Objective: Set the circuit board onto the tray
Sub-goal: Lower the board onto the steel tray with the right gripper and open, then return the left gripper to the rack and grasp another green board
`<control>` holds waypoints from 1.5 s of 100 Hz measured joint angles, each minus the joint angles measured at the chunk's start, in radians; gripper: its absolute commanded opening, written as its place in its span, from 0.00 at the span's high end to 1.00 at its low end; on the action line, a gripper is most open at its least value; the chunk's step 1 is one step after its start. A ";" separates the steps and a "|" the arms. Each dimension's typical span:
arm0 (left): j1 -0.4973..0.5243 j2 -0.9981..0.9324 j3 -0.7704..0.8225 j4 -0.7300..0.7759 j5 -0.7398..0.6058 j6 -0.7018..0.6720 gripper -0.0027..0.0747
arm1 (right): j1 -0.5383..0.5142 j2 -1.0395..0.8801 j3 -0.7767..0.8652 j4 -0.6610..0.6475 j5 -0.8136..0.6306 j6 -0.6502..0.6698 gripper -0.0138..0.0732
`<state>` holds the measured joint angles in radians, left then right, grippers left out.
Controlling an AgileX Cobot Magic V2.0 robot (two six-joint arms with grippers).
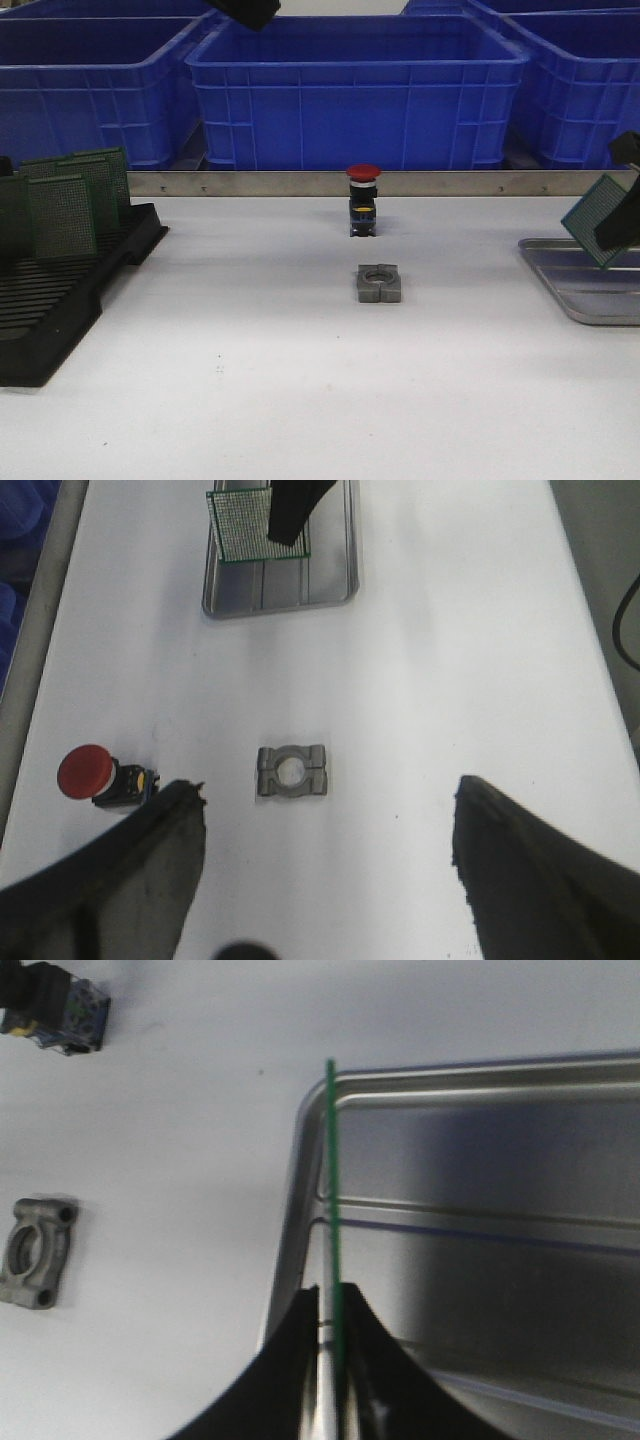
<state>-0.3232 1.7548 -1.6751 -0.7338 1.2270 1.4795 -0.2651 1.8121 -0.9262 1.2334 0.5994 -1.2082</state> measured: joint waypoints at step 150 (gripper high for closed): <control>0.304 0.299 0.002 0.382 -0.100 0.000 0.41 | -0.043 -0.009 -0.051 -0.052 -0.057 -0.004 0.13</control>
<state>-0.0195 2.0541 -1.6732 -0.3516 1.1275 1.4791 -0.3082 1.8033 -0.9774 1.1812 0.5426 -1.2123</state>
